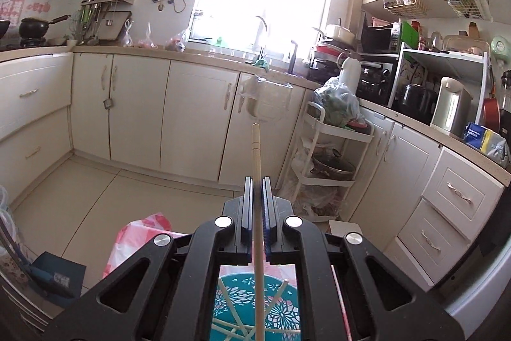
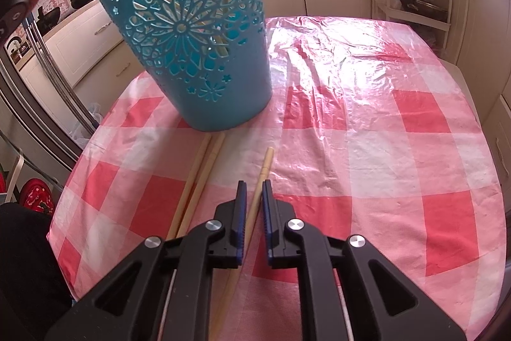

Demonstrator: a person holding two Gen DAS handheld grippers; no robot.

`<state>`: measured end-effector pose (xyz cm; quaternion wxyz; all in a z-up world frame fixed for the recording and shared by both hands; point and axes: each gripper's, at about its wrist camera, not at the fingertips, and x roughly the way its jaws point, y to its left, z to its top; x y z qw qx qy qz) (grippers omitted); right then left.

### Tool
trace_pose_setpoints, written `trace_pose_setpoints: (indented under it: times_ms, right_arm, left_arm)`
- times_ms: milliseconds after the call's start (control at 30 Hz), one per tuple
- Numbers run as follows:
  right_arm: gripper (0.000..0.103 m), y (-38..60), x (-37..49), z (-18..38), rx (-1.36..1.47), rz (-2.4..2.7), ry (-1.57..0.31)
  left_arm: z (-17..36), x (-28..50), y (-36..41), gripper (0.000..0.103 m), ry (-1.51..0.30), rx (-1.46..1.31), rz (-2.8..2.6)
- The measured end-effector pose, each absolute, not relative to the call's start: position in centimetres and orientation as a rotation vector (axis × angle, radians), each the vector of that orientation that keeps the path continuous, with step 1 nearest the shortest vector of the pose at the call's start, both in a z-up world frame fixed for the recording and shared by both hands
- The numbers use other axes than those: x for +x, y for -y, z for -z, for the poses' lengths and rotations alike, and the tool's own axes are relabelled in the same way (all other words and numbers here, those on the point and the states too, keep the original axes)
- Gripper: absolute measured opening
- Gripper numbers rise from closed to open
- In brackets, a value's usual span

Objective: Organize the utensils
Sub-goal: 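Lift the chopstick over the teal bin and open the left tool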

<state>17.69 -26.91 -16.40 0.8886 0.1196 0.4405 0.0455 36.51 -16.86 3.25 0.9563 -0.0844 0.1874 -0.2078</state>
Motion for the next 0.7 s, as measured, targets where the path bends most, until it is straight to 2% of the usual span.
trace_pose_setpoints:
  times_ms: [333,567,667,700]
  right_arm:
    - [0.012,26.9,17.7,16.5,0.252,-0.098,-0.915]
    - [0.014,26.7,17.7,16.5,0.232,-0.099,-0.913]
    - [0.016,26.6,17.7,16.5,0.226,-0.102,-0.912]
    - [0.016,26.6,17.7,16.5,0.227,-0.103,-0.912]
  left_arm:
    - [2.4,37.2,18.4,0.005,-0.445,-0.074,0.373]
    - [4.9,35.3,16.4,0.008,-0.524,-0.026,0.363]
    - [5.0,33.7,14.9,0.026,-0.533,-0.012,0.358]
    - [4.9,33.2,14.4,0.038,-0.528,-0.008,0.353]
